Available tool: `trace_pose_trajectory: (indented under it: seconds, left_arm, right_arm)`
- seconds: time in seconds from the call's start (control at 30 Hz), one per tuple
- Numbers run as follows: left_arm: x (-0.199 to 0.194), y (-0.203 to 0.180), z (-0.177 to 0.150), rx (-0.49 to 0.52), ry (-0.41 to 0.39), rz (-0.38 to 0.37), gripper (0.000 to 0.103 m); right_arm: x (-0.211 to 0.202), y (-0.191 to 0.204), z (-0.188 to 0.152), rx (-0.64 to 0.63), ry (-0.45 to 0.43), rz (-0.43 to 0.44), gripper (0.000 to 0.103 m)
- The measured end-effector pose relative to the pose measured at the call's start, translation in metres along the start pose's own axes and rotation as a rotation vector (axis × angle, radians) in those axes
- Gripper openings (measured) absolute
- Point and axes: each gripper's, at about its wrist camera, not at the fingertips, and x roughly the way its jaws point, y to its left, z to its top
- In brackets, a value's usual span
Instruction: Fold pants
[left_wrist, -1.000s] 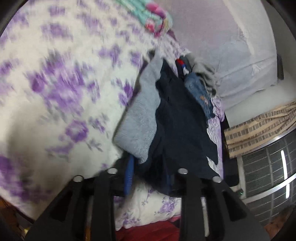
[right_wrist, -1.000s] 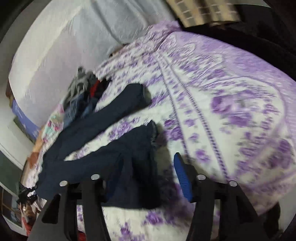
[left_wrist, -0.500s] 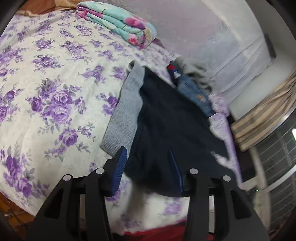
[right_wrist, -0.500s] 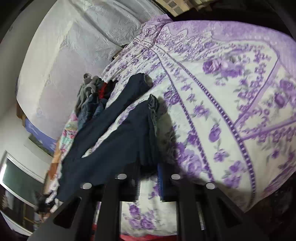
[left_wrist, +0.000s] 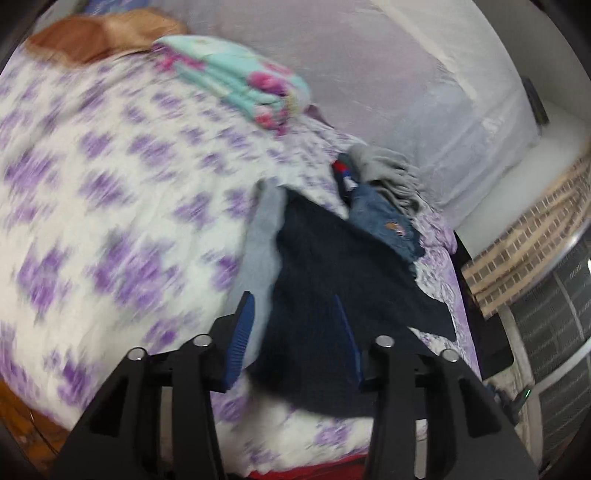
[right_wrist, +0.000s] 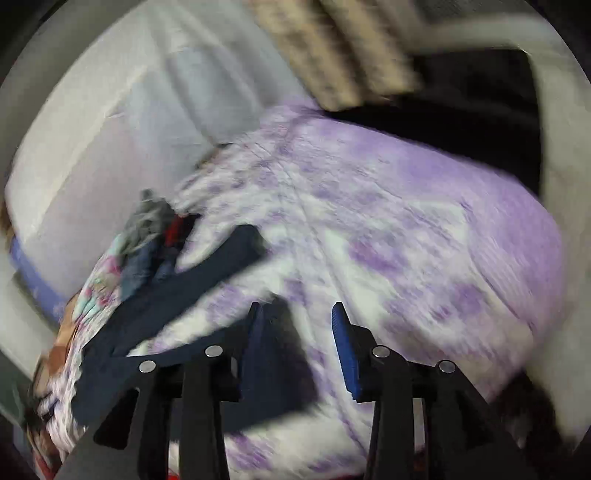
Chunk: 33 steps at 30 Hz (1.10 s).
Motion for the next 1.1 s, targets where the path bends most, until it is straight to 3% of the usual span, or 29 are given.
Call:
trace_pose_trajectory:
  seconds: [0.07, 0.2, 0.3, 0.43, 0.5, 0.53, 0.6, 0.67, 0.73, 0.8, 0.9, 1.1]
  left_arm:
    - [0.019, -0.019, 0.012, 0.025, 0.03, -0.012, 0.055]
    - [0.081, -0.051, 0.037, 0.057, 0.122, -0.033, 0.057]
    - [0.136, -0.049, 0.056, 0.017, 0.203, -0.015, 0.057]
    - [0.187, -0.018, 0.062, -0.041, 0.273, 0.062, 0.057]
    - [0.196, -0.007, 0.062, -0.028, 0.264, 0.065, 0.047]
    - [0.194, -0.008, 0.061, -0.005, 0.26, 0.057, 0.048]
    - [0.19, -0.009, 0.061, 0.007, 0.261, 0.053, 0.048]
    - [0.18, -0.012, 0.065, 0.013, 0.255, 0.041, 0.049]
    - [0.161, -0.015, 0.076, 0.037, 0.203, 0.019, 0.056]
    - [0.143, -0.018, 0.091, 0.088, 0.117, 0.057, 0.08]
    - [0.13, -0.009, 0.109, 0.163, 0.019, 0.173, 0.084]
    - [0.166, 0.021, 0.12, 0.157, 0.141, 0.167, 0.083]
  right_arm:
    - [0.026, 0.041, 0.01, -0.071, 0.045, 0.088, 0.04]
    - [0.094, 0.124, 0.017, -0.245, 0.147, 0.16, 0.054]
    - [0.147, 0.158, 0.024, -0.259, 0.234, 0.225, 0.055]
    - [0.209, 0.169, 0.028, -0.22, 0.346, 0.23, 0.062]
    - [0.239, 0.15, 0.023, -0.172, 0.403, 0.19, 0.062]
    - [0.251, 0.138, 0.019, -0.129, 0.419, 0.221, 0.062]
    - [0.248, 0.124, 0.022, -0.066, 0.399, 0.305, 0.062]
    - [0.244, 0.124, 0.021, -0.065, 0.387, 0.321, 0.062]
    - [0.239, 0.132, 0.016, -0.114, 0.363, 0.308, 0.064]
    - [0.238, 0.139, 0.015, -0.157, 0.357, 0.315, 0.071]
    - [0.243, 0.139, 0.015, -0.157, 0.366, 0.363, 0.084]
    - [0.248, 0.131, 0.018, -0.116, 0.367, 0.412, 0.086]
